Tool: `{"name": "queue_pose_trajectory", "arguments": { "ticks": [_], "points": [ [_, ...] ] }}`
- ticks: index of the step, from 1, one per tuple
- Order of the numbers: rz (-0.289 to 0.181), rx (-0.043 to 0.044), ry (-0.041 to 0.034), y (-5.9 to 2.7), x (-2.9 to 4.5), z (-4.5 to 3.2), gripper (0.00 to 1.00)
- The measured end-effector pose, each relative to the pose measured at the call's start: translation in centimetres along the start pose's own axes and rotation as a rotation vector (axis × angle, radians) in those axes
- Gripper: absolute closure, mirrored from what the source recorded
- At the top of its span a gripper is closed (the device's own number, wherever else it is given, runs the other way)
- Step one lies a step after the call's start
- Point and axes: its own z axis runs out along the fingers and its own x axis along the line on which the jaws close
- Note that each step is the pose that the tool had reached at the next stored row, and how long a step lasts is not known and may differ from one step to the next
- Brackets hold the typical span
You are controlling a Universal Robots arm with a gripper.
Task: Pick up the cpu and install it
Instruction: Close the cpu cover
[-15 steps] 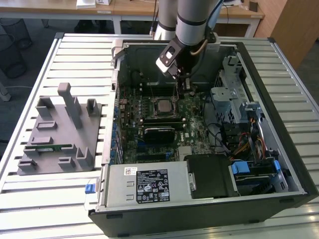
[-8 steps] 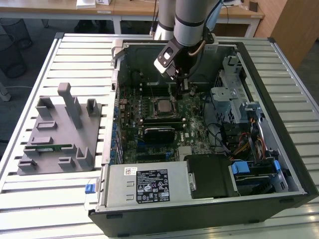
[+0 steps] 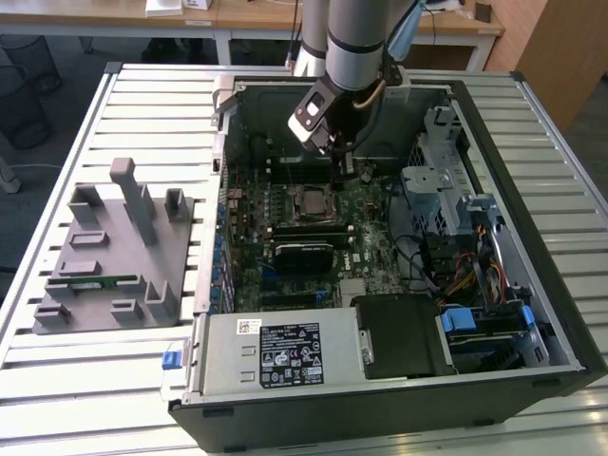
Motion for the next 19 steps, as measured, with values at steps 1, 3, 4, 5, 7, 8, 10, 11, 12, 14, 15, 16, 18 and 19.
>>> {"name": "queue_pose_trajectory", "arguments": {
  "ticks": [1, 3, 4, 5, 7, 8, 10, 11, 12, 14, 15, 16, 18, 19],
  "points": [
    [0.000, 0.0000, 0.0000, -0.19, 0.01, 0.05, 0.89],
    [0.000, 0.0000, -0.0001, -0.65, 0.02, 0.15, 0.89],
    [0.000, 0.0000, -0.0001, -0.89, 0.03, 0.20, 0.89],
    [0.000, 0.0000, -0.0001, -1.15, 0.05, 0.26, 0.89],
    [0.000, 0.0000, -0.0001, -1.66, 0.07, 0.40, 0.89],
    [0.000, 0.0000, 0.0000, -1.89, 0.08, 0.48, 0.89],
    [0.000, 0.0001, -0.0001, -2.31, 0.10, 0.60, 0.89],
    [0.000, 0.0001, -0.0001, -2.49, 0.11, 0.65, 0.89],
    [0.000, 0.0001, -0.0002, -2.68, 0.11, 0.70, 0.89],
    [0.000, 0.0000, 0.0000, -3.06, 0.13, 0.81, 0.89],
    [0.000, 0.0000, 0.0000, -3.26, 0.14, 0.87, 0.89],
    [0.000, 0.0000, 0.0000, -3.46, 0.15, 0.93, 0.89],
    [0.000, 0.0000, -0.0001, -3.84, 0.17, 1.06, 0.89],
    [0.000, 0.0000, -0.0001, -4.01, 0.17, 1.12, 0.89]
  ]
}}
